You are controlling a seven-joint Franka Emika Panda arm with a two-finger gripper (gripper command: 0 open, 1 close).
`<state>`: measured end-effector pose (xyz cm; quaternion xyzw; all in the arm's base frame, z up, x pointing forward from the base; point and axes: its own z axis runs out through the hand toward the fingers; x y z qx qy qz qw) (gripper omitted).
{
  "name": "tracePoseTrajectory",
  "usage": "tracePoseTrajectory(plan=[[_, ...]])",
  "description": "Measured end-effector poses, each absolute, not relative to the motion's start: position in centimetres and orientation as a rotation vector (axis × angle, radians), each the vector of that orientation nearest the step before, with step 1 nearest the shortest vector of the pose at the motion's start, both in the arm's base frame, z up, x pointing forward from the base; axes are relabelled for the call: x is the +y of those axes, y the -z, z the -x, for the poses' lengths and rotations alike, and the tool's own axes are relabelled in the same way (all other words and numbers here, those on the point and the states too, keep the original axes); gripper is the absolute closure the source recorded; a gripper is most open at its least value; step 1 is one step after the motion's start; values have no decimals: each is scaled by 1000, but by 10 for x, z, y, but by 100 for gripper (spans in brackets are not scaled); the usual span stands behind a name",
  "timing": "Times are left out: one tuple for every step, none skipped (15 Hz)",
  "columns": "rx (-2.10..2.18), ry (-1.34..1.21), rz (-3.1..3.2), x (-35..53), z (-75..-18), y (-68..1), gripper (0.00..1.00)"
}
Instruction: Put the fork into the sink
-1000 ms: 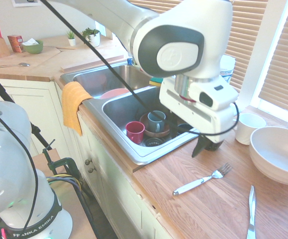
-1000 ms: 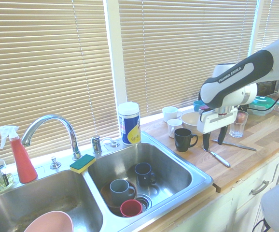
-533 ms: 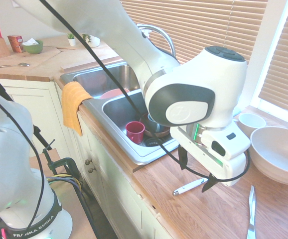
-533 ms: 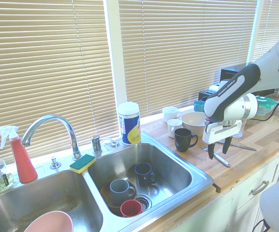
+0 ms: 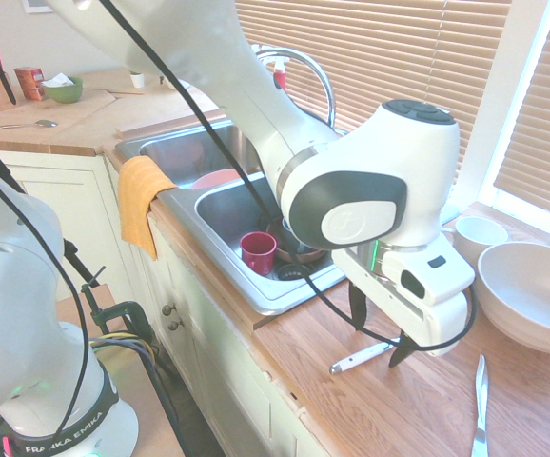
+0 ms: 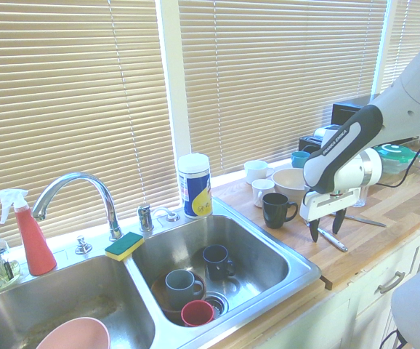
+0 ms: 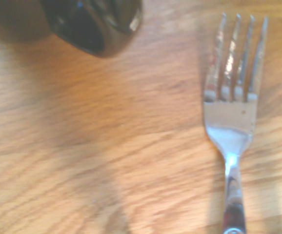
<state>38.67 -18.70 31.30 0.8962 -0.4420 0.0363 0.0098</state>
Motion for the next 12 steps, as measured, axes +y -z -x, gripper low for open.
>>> tracePoseTrajectory(plan=[[-1382,-114,-2797,-186,-387,-313,100],[-1386,-114,-2795,-186,-387,-313,100],[-1389,-113,-2794,-186,-387,-313,100],[-1392,-113,-2793,-187,-387,-313,100],[-1396,-113,-2792,-187,-387,-313,100],[-1401,-113,-2790,-188,-386,-313,100],[-1407,-113,-2788,-189,-386,-313,100],[-1413,-112,-2787,-190,-385,-313,100],[-1418,-112,-2785,-191,-385,-313,100],[-1427,-111,-2784,-192,-384,-313,100],[-1440,-111,-2783,-193,-384,-313,100],[-1446,-110,-2781,-194,-383,-313,100]])
